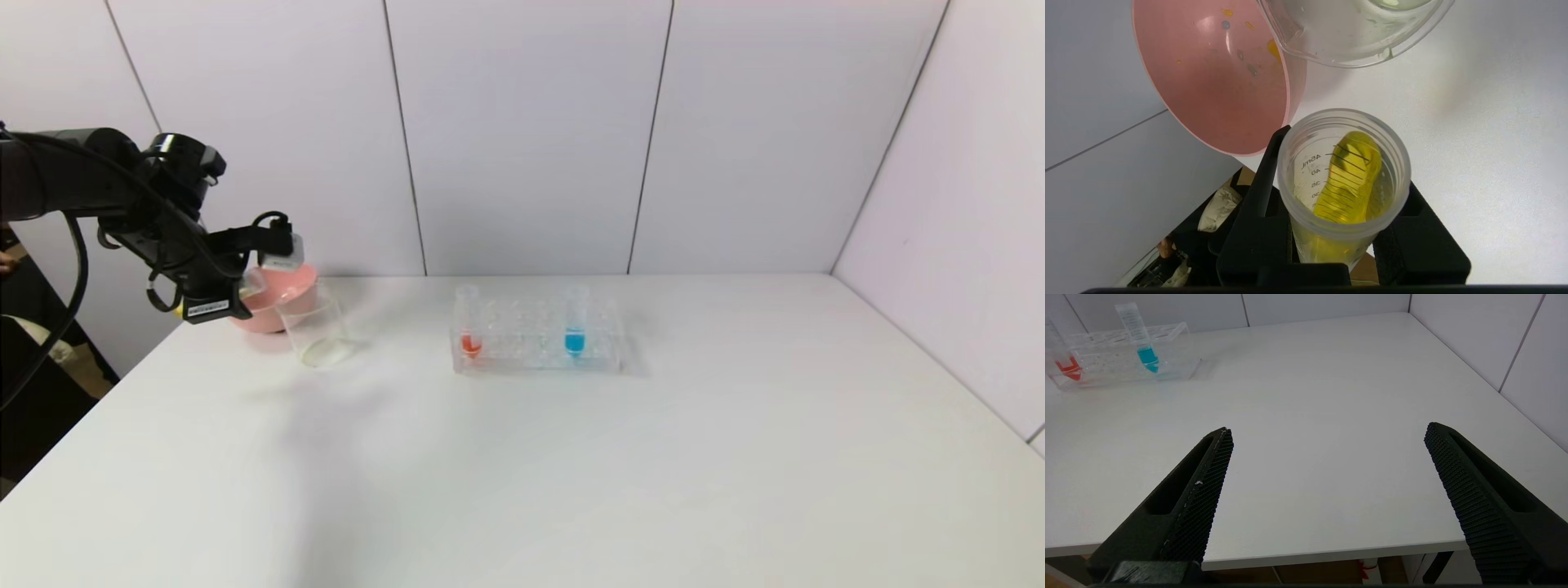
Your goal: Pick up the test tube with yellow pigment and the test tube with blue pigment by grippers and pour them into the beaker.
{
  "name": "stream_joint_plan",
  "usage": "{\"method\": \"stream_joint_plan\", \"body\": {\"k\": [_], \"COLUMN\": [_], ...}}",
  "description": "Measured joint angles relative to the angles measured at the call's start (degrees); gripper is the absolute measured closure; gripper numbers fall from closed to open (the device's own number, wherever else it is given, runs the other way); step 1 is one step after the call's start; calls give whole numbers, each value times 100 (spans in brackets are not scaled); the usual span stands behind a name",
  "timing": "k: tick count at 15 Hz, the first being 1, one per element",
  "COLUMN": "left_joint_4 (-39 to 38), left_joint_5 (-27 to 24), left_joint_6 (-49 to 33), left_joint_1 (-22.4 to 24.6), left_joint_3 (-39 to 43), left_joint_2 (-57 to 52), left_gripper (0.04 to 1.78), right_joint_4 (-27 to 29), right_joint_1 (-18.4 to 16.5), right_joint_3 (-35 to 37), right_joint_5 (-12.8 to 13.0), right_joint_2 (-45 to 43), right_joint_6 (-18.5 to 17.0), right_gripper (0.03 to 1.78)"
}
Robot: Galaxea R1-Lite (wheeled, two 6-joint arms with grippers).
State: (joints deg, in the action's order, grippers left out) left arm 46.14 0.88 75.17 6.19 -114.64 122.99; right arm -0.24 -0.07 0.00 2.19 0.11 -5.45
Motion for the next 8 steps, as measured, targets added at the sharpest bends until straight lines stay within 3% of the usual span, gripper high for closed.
{"method": "stream_joint_plan", "body": {"k": [8], "left_joint_4": [-48], "left_joint_5": [334], "left_joint_6": [5], "left_joint_1": [-179], "left_joint_3": [-38], "left_joint_2": [124], "left_gripper": [127], "right_joint_4": [2], "right_joint_1": [0], "right_joint_3": [0], "right_joint_5": [0], "right_joint_2": [0], "right_joint_6": [-2], "right_gripper": [10]}}
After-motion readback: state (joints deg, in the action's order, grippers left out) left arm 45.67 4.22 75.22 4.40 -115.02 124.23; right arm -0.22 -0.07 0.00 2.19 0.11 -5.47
